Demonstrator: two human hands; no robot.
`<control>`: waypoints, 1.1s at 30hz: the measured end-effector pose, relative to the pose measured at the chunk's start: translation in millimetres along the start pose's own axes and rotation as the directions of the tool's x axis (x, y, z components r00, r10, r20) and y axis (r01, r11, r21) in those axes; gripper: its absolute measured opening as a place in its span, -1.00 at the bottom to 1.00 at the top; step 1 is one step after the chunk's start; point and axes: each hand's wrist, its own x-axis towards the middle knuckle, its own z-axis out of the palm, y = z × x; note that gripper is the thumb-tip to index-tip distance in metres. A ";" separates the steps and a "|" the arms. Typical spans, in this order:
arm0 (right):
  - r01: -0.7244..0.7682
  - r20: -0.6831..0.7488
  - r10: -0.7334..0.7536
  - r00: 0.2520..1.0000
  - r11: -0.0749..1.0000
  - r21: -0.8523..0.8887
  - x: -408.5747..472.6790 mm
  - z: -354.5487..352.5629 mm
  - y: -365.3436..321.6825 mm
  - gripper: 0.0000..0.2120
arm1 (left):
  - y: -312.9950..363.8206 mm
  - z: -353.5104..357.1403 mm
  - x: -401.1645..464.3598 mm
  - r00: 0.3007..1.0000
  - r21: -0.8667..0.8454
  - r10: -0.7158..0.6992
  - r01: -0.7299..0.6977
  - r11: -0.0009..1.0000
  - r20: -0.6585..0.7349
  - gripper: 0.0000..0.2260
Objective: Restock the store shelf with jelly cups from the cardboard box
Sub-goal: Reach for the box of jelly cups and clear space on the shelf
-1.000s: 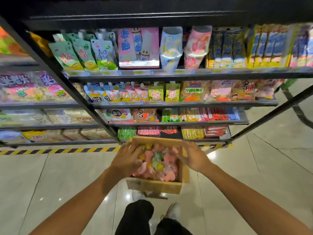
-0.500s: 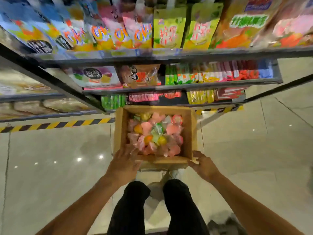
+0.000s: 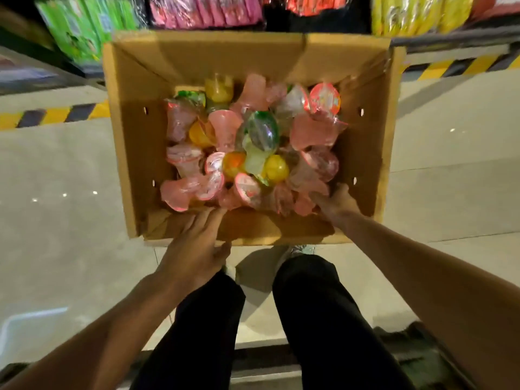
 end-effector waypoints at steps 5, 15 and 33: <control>-0.031 -0.009 0.030 1.000 0.997 -0.065 38.1 16.8 -4.3 -0.40 | -7.2 18.8 28.4 0.995 -0.133 -0.104 0.104 0.986 0.007 -0.24; -0.157 0.036 0.154 0.987 0.980 0.121 33.8 5.4 12.6 -0.18 | 4.0 5.1 64.0 0.981 -0.304 -0.191 0.175 0.937 -0.025 -0.28; 0.130 0.051 -0.169 0.984 0.887 0.442 4.6 9.6 15.8 -0.27 | -9.3 20.1 104.3 0.993 -0.107 0.001 -0.015 0.994 -0.121 -0.40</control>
